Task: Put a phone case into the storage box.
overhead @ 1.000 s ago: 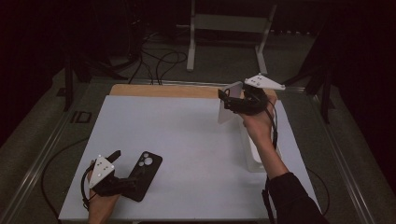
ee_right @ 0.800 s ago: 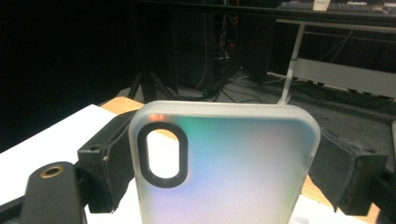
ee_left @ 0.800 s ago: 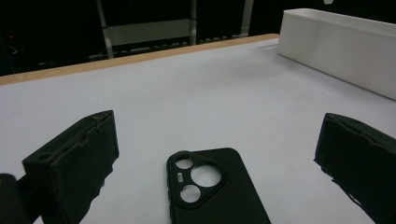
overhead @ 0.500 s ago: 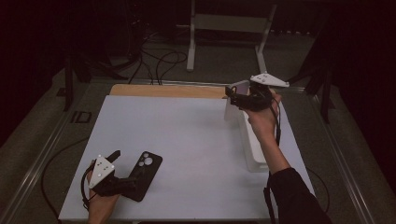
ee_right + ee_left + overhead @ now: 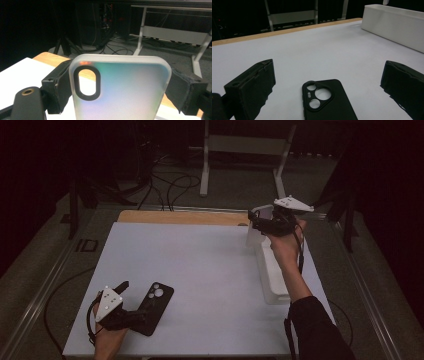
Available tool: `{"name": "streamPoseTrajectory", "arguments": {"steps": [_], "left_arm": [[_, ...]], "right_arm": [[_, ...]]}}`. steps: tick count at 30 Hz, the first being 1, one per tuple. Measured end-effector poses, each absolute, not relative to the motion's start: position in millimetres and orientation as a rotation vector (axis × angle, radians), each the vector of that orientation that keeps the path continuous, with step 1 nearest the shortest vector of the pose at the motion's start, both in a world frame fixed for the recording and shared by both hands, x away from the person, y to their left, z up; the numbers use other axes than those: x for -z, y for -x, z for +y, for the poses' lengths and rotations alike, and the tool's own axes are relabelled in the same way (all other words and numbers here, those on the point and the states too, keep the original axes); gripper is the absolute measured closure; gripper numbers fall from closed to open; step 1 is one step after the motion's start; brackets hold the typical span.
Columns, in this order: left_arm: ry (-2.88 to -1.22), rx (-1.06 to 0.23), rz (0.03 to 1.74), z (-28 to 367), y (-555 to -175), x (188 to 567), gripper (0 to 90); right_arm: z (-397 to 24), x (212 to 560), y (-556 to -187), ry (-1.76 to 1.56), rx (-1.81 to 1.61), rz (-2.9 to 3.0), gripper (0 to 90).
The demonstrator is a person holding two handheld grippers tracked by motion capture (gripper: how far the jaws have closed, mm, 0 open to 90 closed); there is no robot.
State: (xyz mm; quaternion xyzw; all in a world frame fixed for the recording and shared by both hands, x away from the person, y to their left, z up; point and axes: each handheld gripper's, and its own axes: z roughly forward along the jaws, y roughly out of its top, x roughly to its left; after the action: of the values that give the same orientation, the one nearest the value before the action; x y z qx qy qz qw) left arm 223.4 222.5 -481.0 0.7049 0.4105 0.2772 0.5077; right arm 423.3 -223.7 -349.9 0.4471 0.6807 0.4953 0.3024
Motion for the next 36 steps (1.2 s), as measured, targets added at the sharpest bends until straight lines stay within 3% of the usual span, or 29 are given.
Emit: {"name": "streamPoseTrajectory", "arguments": {"steps": [36], "left_arm": [[-1.701, -0.674, 0.989, 222.1, -222.7, 480.8, 0.0]], "right_arm": [[-255.8, 362.0, -450.9, -1.314, -1.174, 1.720, 16.6]]}}
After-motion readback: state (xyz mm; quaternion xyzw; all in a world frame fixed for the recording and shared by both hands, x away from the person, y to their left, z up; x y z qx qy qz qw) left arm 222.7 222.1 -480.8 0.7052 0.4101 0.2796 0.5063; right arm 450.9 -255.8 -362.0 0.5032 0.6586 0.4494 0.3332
